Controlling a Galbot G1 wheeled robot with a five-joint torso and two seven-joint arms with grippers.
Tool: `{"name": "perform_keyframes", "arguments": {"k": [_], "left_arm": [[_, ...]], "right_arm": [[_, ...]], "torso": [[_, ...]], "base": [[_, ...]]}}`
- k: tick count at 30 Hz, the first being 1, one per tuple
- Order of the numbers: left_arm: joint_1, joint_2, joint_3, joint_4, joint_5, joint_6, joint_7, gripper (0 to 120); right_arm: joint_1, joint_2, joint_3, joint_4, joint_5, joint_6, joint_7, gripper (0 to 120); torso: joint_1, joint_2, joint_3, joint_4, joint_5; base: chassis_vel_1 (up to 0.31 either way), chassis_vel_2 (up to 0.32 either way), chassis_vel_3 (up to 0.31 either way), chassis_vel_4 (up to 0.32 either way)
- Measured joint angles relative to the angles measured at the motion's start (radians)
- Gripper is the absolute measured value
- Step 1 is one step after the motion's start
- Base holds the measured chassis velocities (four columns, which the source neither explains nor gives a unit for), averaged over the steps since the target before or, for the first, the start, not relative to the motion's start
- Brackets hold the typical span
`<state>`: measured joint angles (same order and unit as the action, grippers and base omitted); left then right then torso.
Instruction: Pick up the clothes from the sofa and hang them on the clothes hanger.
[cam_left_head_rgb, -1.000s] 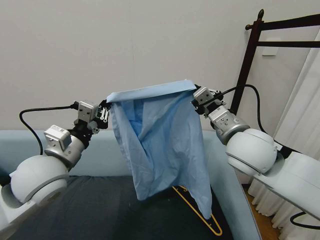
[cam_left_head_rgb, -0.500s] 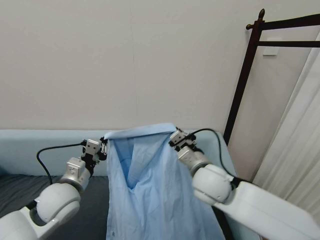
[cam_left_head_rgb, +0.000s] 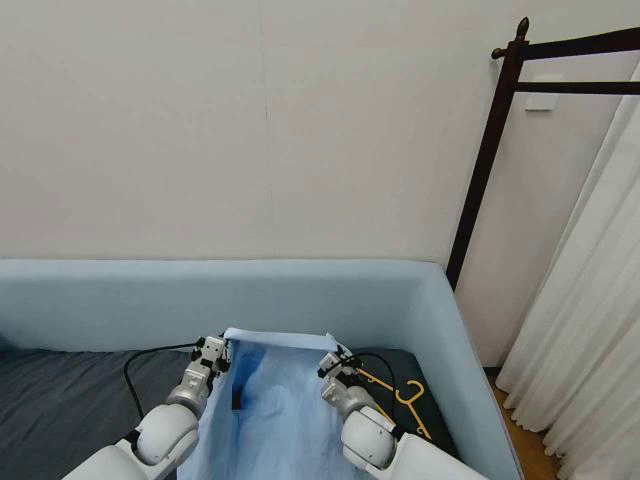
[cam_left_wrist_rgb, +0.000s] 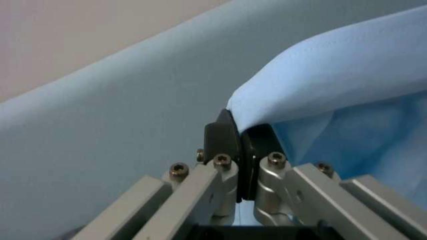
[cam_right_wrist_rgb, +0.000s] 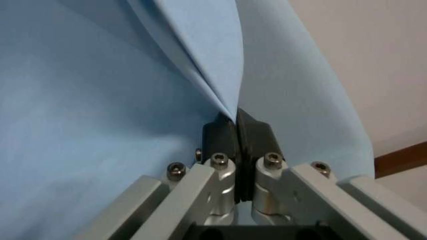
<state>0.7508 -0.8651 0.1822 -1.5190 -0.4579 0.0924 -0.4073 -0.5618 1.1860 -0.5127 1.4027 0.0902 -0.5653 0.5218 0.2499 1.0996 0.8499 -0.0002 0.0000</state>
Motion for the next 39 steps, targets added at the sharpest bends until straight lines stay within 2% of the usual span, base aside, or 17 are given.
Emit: {"name": "perform_keyframes", "arguments": {"k": [3,5,10,16,18,22,24,27,28,31,33,34,35,37,38,39], "left_arm": [[-0.018,-0.035,0.007,0.052,0.029,-0.016,0.0,0],[-0.053,-0.077,0.018,0.124,0.044,-0.031,-0.001,0],[-0.103,-0.133,0.029,0.216,0.054,-0.047,-0.006,0],[-0.112,-0.159,0.047,0.262,0.064,-0.056,-0.007,0],[-0.108,-0.165,0.048,0.266,0.067,-0.058,-0.006,0],[-0.104,-0.176,0.057,0.279,0.077,-0.06,-0.003,0],[-0.104,-0.178,0.058,0.281,0.078,-0.061,-0.002,0],[-0.106,-0.19,0.065,0.291,0.085,-0.062,-0.001,0],[-0.106,-0.19,0.065,0.291,0.085,-0.062,-0.001,0],[-0.116,-0.191,0.073,0.3,0.085,-0.063,-0.001,0],[-0.116,-0.19,0.073,0.3,0.084,-0.063,-0.001,0],[-0.117,-0.182,0.071,0.299,0.082,-0.063,-0.001,0],[-0.113,-0.173,0.071,0.289,0.081,-0.064,-0.001,0],[-0.111,-0.17,0.07,0.286,0.08,-0.064,-0.001,0],[-0.102,-0.157,0.07,0.272,0.079,-0.067,-0.001,0],[-0.1,-0.153,0.071,0.268,0.078,-0.068,-0.001,0]], "right_arm": [[0.006,0.0,0.002,-0.02,-0.005,0.004,-0.005,0],[0.032,0.009,0.001,-0.066,-0.012,0.035,-0.016,0],[0.085,0.049,-0.003,-0.159,0.002,0.095,-0.031,0],[0.081,0.069,-0.021,-0.189,0.059,0.132,-0.071,0],[0.071,0.067,-0.017,-0.186,0.074,0.133,-0.075,5],[0.045,0.038,-0.004,-0.158,0.101,0.133,-0.1,22],[0.041,0.031,-0.002,-0.15,0.105,0.132,-0.105,23],[0.015,-0.008,0.025,-0.107,0.123,0.143,-0.13,41],[0.015,-0.008,0.025,-0.107,0.123,0.143,-0.13,41],[-0.013,-0.059,0.075,-0.039,0.176,0.203,-0.191,54],[-0.019,-0.066,0.085,-0.029,0.184,0.207,-0.2,56],[-0.044,-0.093,0.144,0.0,0.234,0.201,-0.222,65],[-0.06,-0.105,0.183,0.002,0.276,0.175,-0.24,68],[-0.062,-0.107,0.189,0.001,0.284,0.17,-0.244,69],[-0.075,-0.121,0.227,-0.018,0.335,0.141,-0.266,76],[-0.077,-0.124,0.235,-0.024,0.347,0.134,-0.272,77]], "torso": [[0.0,0.0,0.0,0.0001,0.0002],[0.0,0.0,0.0,0.0001,-0.0001],[0.0,0.0,0.0,0.0001,-0.0002],[0.0,0.0,0.0,0.0005,0.0002],[0.0,0.0,0.0,0.0004,0.0004],[0.0,0.0,0.0,0.0002,0.0001],[0.0,0.0,0.0,0.0001,0.0001],[0.0,0.0,0.0,0.0,0.0001],[0.0,0.0,0.0,0.0,0.0001],[0.0,0.0,0.0,0.0002,0.0002],[0.0,0.0,0.0,0.0003,0.0002],[0.0,0.0,0.0,0.0,-0.0001],[0.0,0.0,0.0,0.0001,0.0002],[0.0,0.0,0.0,0.0001,0.0002],[0.0,0.0,0.0,0.0,0.0003],[0.0,0.0,0.0,0.0,0.0003]], "base": [[0.0,0.0,0.0,0.0],[0.0,0.0,0.0,0.0],[0.0,0.0,0.0,0.0],[0.0,0.0,0.0,0.0],[0.0,0.0,0.0,0.0],[0.0,0.0,0.0,0.0],[0.0,0.0,0.0,0.0],[0.0,0.0,0.0,0.0],[0.0,0.0,0.0,0.0],[0.0,0.0,0.0,0.0],[0.0,0.0,0.0,0.0],[0.0,0.0,0.0,0.0],[0.0,0.0,0.0,0.0],[0.0,0.0,0.0,0.0],[0.0,0.0,0.0,0.0],[0.0,0.0,0.0,0.0]]}}
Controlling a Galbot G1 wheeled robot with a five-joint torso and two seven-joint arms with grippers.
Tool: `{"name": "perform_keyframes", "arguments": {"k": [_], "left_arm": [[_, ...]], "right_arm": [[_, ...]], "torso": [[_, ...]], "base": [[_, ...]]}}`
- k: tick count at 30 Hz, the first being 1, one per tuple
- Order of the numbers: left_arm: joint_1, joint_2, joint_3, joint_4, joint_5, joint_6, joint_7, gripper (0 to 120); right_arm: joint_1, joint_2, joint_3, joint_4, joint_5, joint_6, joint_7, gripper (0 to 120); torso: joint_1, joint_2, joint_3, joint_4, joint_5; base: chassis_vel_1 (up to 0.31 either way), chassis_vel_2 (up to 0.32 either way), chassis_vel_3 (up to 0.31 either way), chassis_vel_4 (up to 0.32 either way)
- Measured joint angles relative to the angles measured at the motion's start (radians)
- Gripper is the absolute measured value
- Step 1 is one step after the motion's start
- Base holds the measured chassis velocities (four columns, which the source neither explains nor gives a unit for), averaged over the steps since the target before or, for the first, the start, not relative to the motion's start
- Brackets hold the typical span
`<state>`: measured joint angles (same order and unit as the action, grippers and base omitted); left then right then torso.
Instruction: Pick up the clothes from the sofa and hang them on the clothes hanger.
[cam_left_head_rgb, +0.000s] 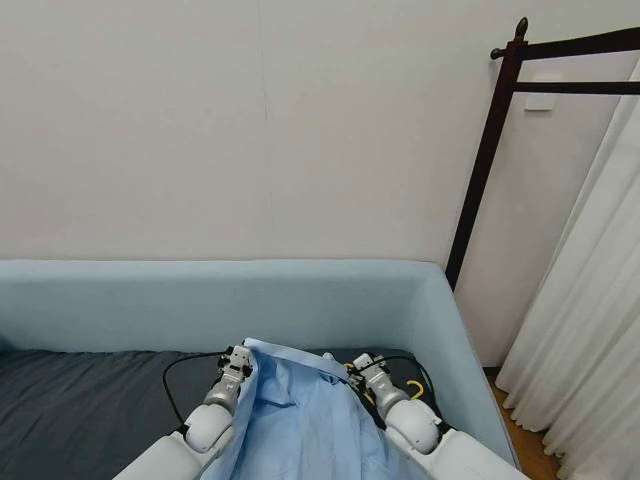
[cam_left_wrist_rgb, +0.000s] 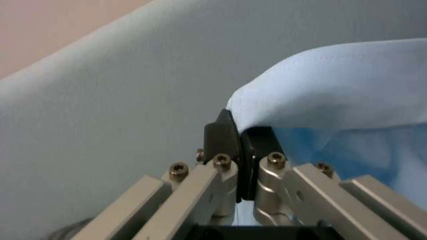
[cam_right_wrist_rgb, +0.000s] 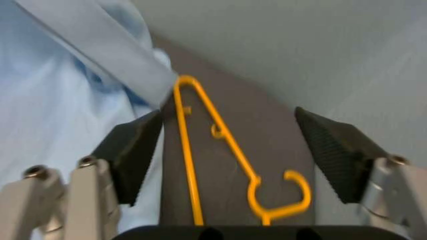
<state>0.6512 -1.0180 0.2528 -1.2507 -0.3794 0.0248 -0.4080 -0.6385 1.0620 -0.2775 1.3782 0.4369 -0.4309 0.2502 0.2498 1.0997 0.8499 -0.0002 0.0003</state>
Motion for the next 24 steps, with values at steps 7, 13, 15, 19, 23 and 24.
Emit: {"name": "perform_keyframes", "arguments": {"k": [7,13,15,19,23,24], "left_arm": [[0.024,0.037,0.012,-0.046,0.01,-0.015,0.01,0],[0.014,0.056,0.039,-0.063,0.023,-0.015,0.014,0],[0.014,0.062,0.04,-0.066,0.022,-0.015,0.015,0],[0.023,0.079,0.039,-0.079,0.022,-0.019,0.017,0],[0.028,0.081,0.032,-0.082,0.023,-0.023,0.019,0],[0.028,0.081,0.03,-0.082,0.023,-0.023,0.019,0]], "right_arm": [[-0.02,-0.014,0.1,-0.142,0.085,-0.045,-0.117,100],[-0.004,0.027,0.195,-0.382,0.062,0.005,-0.167,100],[-0.001,0.03,0.207,-0.408,0.064,0.007,-0.176,100],[0.011,0.047,0.232,-0.474,0.067,0.018,-0.217,100],[0.004,0.054,0.237,-0.479,0.067,0.043,-0.255,98],[0.002,0.054,0.237,-0.477,0.067,0.046,-0.259,98]], "torso": [[0.0,0.0,0.0,0.0001,-0.0002],[0.0,0.0,0.0,-0.0001,-0.0002],[0.0,0.0,0.0,-0.0001,-0.0002],[0.0,0.0,0.0,0.0004,-0.0002],[0.0,0.0,0.0,0.0003,-0.0002],[0.0,0.0,0.0,0.0002,-0.0002]], "base": [[0.0,0.0,0.0,0.0],[0.0,0.0,0.0,0.0],[0.0,0.0,0.0,0.0],[0.0,0.0,0.0,0.0],[0.0,0.0,0.0,0.0],[0.0,0.0,0.0,0.0]]}}
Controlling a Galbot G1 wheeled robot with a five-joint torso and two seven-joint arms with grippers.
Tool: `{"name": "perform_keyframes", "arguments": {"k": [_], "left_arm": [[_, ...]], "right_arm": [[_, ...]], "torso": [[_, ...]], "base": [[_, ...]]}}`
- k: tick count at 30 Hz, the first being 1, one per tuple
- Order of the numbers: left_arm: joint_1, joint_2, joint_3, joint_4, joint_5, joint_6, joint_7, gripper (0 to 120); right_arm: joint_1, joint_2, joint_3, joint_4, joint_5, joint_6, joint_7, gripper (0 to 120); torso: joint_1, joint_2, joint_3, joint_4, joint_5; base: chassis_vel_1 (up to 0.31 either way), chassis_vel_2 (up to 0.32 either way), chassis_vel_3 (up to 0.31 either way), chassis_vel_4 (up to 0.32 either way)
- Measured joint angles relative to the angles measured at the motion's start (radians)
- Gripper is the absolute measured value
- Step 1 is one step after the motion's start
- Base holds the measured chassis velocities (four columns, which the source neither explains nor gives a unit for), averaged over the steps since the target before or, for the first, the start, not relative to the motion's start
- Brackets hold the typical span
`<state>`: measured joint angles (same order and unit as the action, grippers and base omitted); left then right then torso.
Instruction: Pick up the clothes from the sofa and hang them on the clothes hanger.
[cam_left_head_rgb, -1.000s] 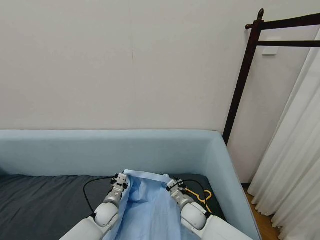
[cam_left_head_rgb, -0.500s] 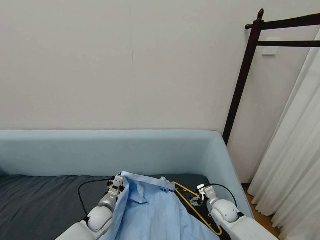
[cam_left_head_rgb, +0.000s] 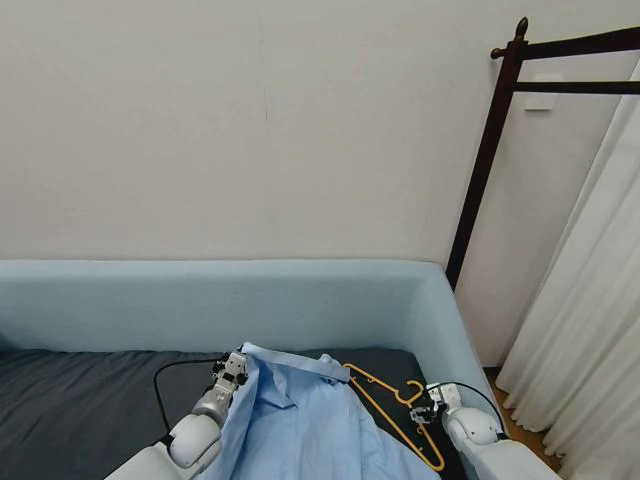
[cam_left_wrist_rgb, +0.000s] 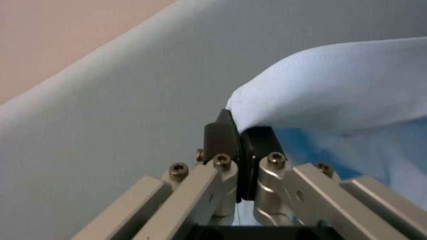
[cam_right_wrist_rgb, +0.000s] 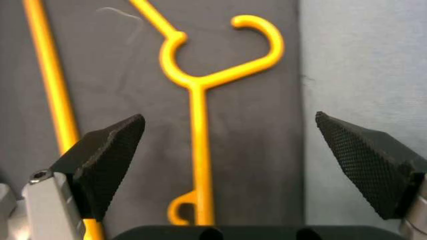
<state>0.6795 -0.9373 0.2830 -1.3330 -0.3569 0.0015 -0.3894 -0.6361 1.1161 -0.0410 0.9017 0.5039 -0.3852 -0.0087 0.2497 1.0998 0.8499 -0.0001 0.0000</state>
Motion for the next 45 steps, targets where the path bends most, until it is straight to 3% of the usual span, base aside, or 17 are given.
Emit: {"name": "perform_keyframes", "arguments": {"k": [6,12,18,24,28,35,45], "left_arm": [[0.005,-0.007,-0.003,0.002,0.001,-0.002,0.0,0],[0.013,-0.003,-0.005,-0.004,0.002,-0.003,0.0,0],[0.012,-0.003,-0.006,-0.004,0.002,-0.004,0.0,0],[0.012,-0.008,-0.008,-0.001,0.003,-0.004,0.0,0],[0.015,-0.007,-0.009,-0.001,0.002,-0.004,0.0,0],[0.019,-0.003,-0.012,-0.007,0.002,-0.004,0.0,0],[0.022,-0.007,-0.028,-0.003,0.002,-0.004,0.0,0]], "right_arm": [[0.004,0.028,0.003,-0.046,-0.021,0.017,-0.008,86],[0.011,0.06,0.03,-0.11,-0.027,0.037,-0.023,59],[0.015,0.072,0.051,-0.13,-0.016,0.037,-0.035,41],[0.016,0.07,0.043,-0.127,-0.012,0.013,-0.054,15],[0.02,0.081,0.054,-0.137,0.005,-0.012,-0.057,4],[0.027,0.1,0.075,-0.168,0.004,-0.029,-0.07,3],[0.009,0.085,0.05,-0.141,0.006,0.044,-0.02,3]], "torso": [[0.0,0.0,0.0,0.0,0.0],[0.0,0.0,0.0,0.0,-0.0001],[0.0,0.0,0.0,0.0001,-0.0001],[0.0,0.0,0.0,-0.0001,-0.0002],[0.0,0.0,0.0,0.0,-0.0002],[0.0,0.0,0.0,-0.0002,-0.0006],[0.0,0.0,0.0,0.0001,0.0004]], "base": [[0.0,0.0,0.0,0.0],[0.0,0.0,0.0,0.0],[0.0,0.0,0.0,0.0],[0.0,0.0,0.0,0.0],[0.0,0.0,0.0,0.0],[0.0,0.0,0.0,0.0],[0.0,0.0,0.0,0.0]]}}
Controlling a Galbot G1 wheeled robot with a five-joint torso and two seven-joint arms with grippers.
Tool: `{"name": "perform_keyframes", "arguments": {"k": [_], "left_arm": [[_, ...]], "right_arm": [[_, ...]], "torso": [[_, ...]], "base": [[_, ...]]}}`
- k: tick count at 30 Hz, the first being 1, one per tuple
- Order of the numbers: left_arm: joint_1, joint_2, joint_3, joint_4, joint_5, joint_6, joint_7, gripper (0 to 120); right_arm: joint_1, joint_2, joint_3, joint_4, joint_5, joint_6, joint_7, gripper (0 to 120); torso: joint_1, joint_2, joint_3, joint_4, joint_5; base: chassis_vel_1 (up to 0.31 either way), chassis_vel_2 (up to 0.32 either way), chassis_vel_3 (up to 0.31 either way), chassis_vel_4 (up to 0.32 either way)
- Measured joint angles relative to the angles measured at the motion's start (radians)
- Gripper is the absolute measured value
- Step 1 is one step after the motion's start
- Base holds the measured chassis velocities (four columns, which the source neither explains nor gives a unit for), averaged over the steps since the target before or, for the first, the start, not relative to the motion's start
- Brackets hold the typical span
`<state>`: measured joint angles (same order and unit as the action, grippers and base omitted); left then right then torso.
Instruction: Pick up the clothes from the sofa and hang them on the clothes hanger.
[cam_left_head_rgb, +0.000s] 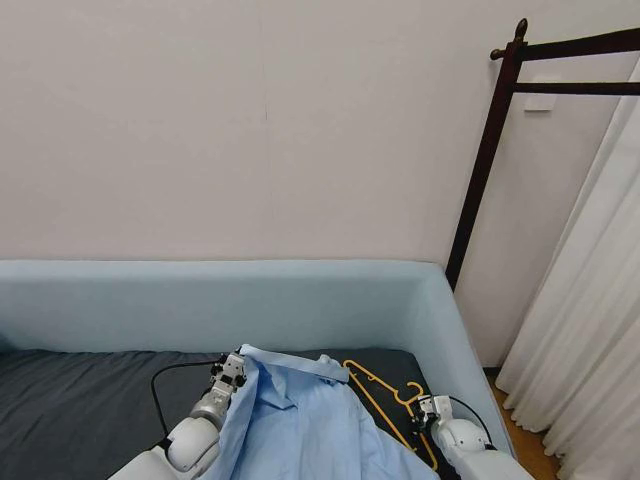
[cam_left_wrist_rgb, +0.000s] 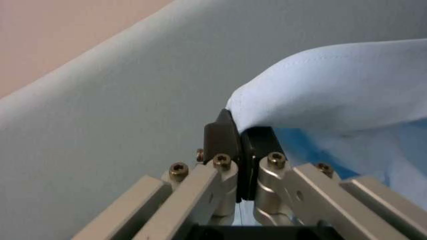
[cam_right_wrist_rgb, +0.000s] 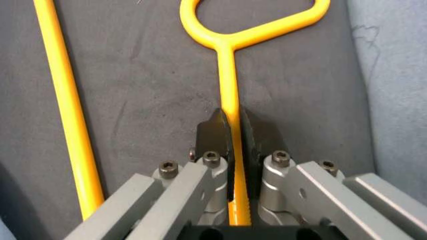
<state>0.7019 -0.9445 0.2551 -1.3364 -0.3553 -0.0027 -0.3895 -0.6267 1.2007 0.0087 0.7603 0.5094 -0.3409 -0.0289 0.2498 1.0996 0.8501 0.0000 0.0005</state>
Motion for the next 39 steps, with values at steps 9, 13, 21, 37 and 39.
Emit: {"name": "perform_keyframes", "arguments": {"k": [9,13,21,37,39], "left_arm": [[0.0,0.012,-0.009,-0.009,-0.017,0.0,0.0,0],[-0.002,0.018,-0.012,-0.01,-0.033,0.002,0.0,0],[-0.008,0.042,-0.022,-0.029,-0.083,0.027,-0.004,0],[-0.045,0.118,-0.012,-0.156,-0.215,0.113,-0.008,0],[-0.045,0.122,-0.013,-0.164,-0.228,0.12,-0.012,0]], "right_arm": [[-0.034,-0.059,-0.019,0.191,0.028,0.058,0.161,3],[-0.043,-0.081,-0.02,0.274,-0.006,0.131,0.23,3],[-0.139,-0.159,0.003,0.509,-0.244,0.276,0.289,3],[-0.586,-0.277,0.215,0.825,-0.821,0.568,0.374,3],[-0.608,-0.271,0.221,0.832,-0.842,0.573,0.378,3]], "torso": [[0.0,0.0,0.0,-0.0001,-0.0002],[0.0,0.0,0.0,-0.0002,-0.0005],[0.0,0.0,0.0,0.0004,-0.0005],[0.0,0.0,0.0,-0.0003,-0.0008],[0.0,0.0,0.0,-0.0003,-0.0007]], "base": [[0.0,0.0,0.0,0.0],[0.0,0.0,0.0,0.0],[0.0,0.0,0.0,0.0],[0.0,0.0,0.0,0.0],[0.0,0.0,0.0,0.0]]}}
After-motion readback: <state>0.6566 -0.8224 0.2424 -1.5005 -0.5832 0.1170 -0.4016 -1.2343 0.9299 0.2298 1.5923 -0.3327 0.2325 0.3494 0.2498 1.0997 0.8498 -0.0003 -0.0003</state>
